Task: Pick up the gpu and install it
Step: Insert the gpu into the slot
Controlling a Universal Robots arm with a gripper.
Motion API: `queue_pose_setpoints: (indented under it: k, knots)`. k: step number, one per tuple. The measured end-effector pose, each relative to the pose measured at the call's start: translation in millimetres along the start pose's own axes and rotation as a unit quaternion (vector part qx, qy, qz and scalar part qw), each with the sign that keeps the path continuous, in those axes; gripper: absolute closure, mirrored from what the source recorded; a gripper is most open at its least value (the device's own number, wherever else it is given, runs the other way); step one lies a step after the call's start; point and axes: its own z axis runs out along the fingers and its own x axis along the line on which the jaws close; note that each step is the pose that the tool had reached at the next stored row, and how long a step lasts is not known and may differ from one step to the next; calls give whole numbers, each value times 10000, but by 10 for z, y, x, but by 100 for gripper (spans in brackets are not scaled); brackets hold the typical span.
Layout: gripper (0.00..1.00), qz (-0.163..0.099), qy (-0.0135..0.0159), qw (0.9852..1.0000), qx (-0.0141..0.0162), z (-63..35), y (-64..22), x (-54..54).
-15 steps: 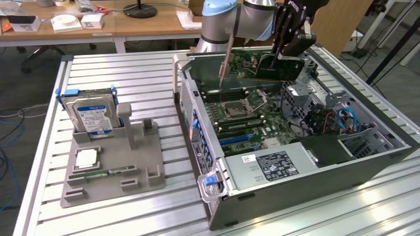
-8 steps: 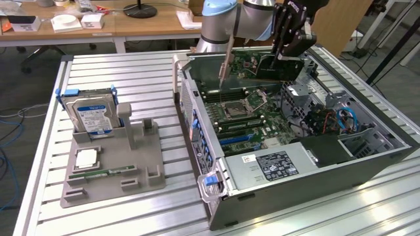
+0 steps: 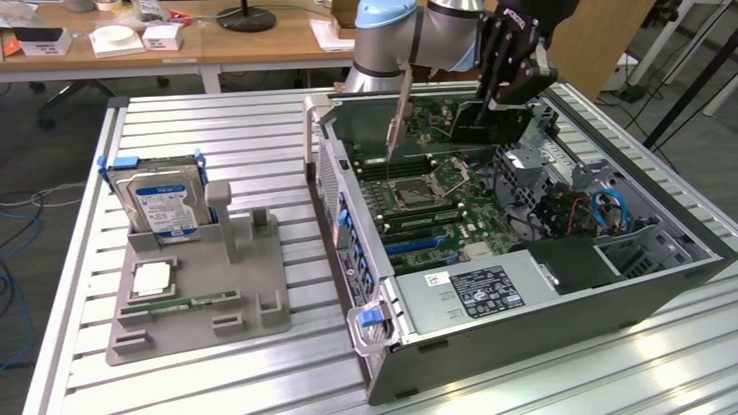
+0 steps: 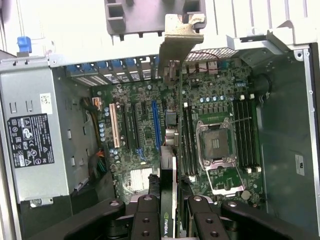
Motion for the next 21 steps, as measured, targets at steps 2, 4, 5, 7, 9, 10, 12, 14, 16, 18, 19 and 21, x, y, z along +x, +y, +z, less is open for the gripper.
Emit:
queue_pose_setpoints:
  k: [2, 4, 5, 7, 9, 10, 12, 14, 16, 18, 19, 21]
  knots:
    - [74, -47, -5, 10000, 0, 18, -4, -2]
    - [74, -113, -4, 9999, 0, 49, -6, -6]
    - [74, -155, -2, 9999, 0, 66, -7, -7]
    - [74, -240, 0, 9997, -2, 102, -8, -11]
    - [74, -305, 1, 9995, -3, 139, -10, -17]
    - [74, -320, 2, 9995, -3, 152, -17, -22]
    - [74, -339, -5, 9994, -3, 171, -36, -30]
    - [74, -342, -5, 9994, -4, 173, -39, -30]
    - [74, -342, -5, 9994, -4, 176, -39, -31]
    - [74, -342, -13, 9994, -5, 202, -39, -43]
    - [74, -343, -31, 9994, -6, 215, -38, -54]
    - [74, -346, -94, 9994, -12, 230, -37, -68]
